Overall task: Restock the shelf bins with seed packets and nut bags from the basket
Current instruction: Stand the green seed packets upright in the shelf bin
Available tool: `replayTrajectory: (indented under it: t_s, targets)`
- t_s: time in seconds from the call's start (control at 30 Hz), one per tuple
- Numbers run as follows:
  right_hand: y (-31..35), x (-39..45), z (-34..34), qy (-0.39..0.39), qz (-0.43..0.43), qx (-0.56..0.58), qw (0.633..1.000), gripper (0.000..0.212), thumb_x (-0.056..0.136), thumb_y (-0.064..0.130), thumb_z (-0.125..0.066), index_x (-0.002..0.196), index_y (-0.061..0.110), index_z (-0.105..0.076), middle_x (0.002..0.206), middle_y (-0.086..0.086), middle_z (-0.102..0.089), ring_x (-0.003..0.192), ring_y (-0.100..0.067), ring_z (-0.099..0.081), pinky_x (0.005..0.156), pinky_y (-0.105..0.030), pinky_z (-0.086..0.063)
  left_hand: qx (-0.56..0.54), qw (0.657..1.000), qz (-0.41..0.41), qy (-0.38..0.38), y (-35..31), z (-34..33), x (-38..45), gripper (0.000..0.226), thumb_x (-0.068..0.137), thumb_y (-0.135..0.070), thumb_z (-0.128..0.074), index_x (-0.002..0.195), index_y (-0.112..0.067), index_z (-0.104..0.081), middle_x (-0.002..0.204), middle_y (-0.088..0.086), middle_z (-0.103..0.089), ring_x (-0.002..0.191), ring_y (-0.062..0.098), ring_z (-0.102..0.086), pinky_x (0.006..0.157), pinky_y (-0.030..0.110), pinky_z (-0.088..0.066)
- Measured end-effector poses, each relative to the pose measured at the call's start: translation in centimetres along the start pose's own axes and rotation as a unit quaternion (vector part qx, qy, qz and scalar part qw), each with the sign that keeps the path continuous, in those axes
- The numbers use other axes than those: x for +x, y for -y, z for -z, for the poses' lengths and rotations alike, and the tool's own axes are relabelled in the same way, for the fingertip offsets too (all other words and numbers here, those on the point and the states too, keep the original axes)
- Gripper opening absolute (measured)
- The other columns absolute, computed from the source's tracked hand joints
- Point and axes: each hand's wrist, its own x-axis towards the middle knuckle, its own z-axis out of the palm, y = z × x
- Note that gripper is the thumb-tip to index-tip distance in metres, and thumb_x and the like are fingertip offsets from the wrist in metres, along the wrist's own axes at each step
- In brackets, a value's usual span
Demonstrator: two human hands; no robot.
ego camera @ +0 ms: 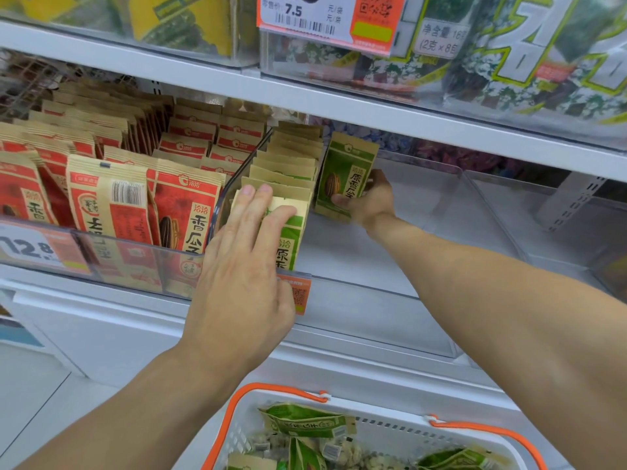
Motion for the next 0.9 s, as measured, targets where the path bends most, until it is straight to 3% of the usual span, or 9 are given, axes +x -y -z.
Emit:
replayTrajectory:
  t_s: [0.17, 0.33, 0.53, 0.7, 0.9]
  targets:
    - [-0.2, -0.4, -0.61, -0.03, -0.06, -0.094, 0.993, 0.083, 0.069, 0.037, -0.09, 0.129, 0.01, -0.041, 0.133, -0.01, -0.046, 0.117, -0.026, -0.054, 0.101, -0.038, -0.048, 0.001, 1.0, 0.0, 0.0, 0.03, 0.03, 0.0, 0.075, 0.069, -0.009, -0.042, 0.143, -0.018, -0.038, 0.161, 0.003, -0.023, 0.152, 0.017, -0.009, 0.119, 0.038, -0.018]
    - [-0.33, -0.76, -0.49, -0.015, -0.061, -0.041, 0.997, 0.066, 0.078, 0.024, -0.084, 0.129, 0.01, -0.043, 0.125, -0.011, -0.061, 0.111, -0.024, -0.062, 0.083, -0.028, -0.05, 0.002, 1.0, -0.002, 0.0, 0.02, 0.05, -0.02, 0.075, 0.068, -0.009, -0.042, 0.142, -0.018, -0.038, 0.161, 0.003, -0.023, 0.152, 0.017, -0.009, 0.119, 0.036, -0.016]
    - [-0.33, -0.99, -0.13, -0.028, -0.02, -0.03, 0.999, 0.048, 0.078, 0.017, -0.084, 0.117, 0.014, -0.056, 0.102, -0.001, -0.067, 0.097, -0.019, -0.066, 0.085, -0.032, -0.056, 0.002, 1.0, -0.002, -0.004, 0.05, -0.08, 0.11, 0.074, 0.068, -0.009, -0.041, 0.141, -0.017, -0.039, 0.16, 0.003, -0.024, 0.152, 0.018, -0.01, 0.119, 0.037, -0.017]
    - [-0.4, -0.92, -0.12, 0.0, 0.045, -0.077, 0.996, 0.045, 0.084, 0.016, -0.075, 0.126, 0.014, -0.057, 0.112, -0.006, -0.069, 0.099, -0.022, -0.066, 0.085, -0.034, -0.056, 0.004, 1.0, -0.001, 0.001, 0.04, -0.06, 0.14, 0.074, 0.068, -0.009, -0.041, 0.141, -0.016, -0.04, 0.16, 0.004, -0.024, 0.152, 0.018, -0.009, 0.119, 0.035, -0.015]
    - [-0.51, -0.85, 0.11, 0.0, 0.01, -0.106, 0.994, 0.058, 0.086, 0.029, -0.076, 0.133, 0.011, -0.046, 0.127, -0.013, -0.055, 0.1, -0.023, -0.057, 0.084, -0.03, -0.049, 0.005, 1.0, -0.002, 0.005, 0.03, 0.08, 0.16, 0.073, 0.069, -0.01, -0.042, 0.142, -0.017, -0.039, 0.161, 0.003, -0.023, 0.152, 0.018, -0.009, 0.119, 0.034, -0.014]
